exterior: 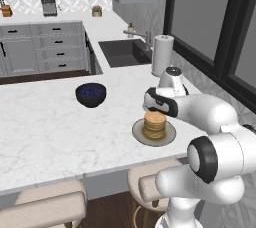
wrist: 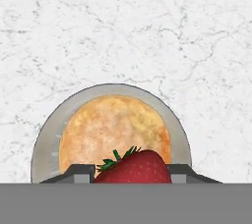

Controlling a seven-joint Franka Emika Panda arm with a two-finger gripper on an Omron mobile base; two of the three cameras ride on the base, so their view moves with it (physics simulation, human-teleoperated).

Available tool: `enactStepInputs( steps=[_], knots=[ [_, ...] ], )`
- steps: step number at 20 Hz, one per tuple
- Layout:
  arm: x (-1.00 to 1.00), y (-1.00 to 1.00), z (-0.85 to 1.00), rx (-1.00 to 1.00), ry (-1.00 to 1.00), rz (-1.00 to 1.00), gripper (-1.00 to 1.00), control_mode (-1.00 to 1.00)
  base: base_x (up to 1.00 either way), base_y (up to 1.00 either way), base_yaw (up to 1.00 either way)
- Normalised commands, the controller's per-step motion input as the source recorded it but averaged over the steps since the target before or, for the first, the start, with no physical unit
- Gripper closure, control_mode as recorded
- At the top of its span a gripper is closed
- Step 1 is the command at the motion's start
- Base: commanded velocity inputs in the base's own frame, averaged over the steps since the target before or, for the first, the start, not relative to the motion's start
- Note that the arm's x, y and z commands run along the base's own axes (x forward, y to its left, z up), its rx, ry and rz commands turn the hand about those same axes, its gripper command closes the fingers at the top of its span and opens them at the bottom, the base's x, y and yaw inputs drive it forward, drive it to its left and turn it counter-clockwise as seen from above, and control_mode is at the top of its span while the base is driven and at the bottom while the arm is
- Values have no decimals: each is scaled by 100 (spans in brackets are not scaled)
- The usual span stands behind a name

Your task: Take the strawberry from the fridge and place it on top of the pancake, located on the dining counter.

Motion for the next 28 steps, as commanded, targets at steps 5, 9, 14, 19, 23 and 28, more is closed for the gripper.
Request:
enactStepInputs(
  steps=[5,9,14,19,23,28],
  knots=[
    [0,9,-26,0,1,0,100,-100,0,0,0],
    [1,31,-10,0,0,0,100,-100,0,0,0],
    [0,3,-9,0,0,0,100,-100,0,0,0],
    [0,-12,-3,0,0,0,100,-100,0,0,0],
    [0,-16,-8,0,0,0,100,-100,0,0,0],
    [0,-1,-5,0,0,0,100,-100,0,0,0]
  ],
)
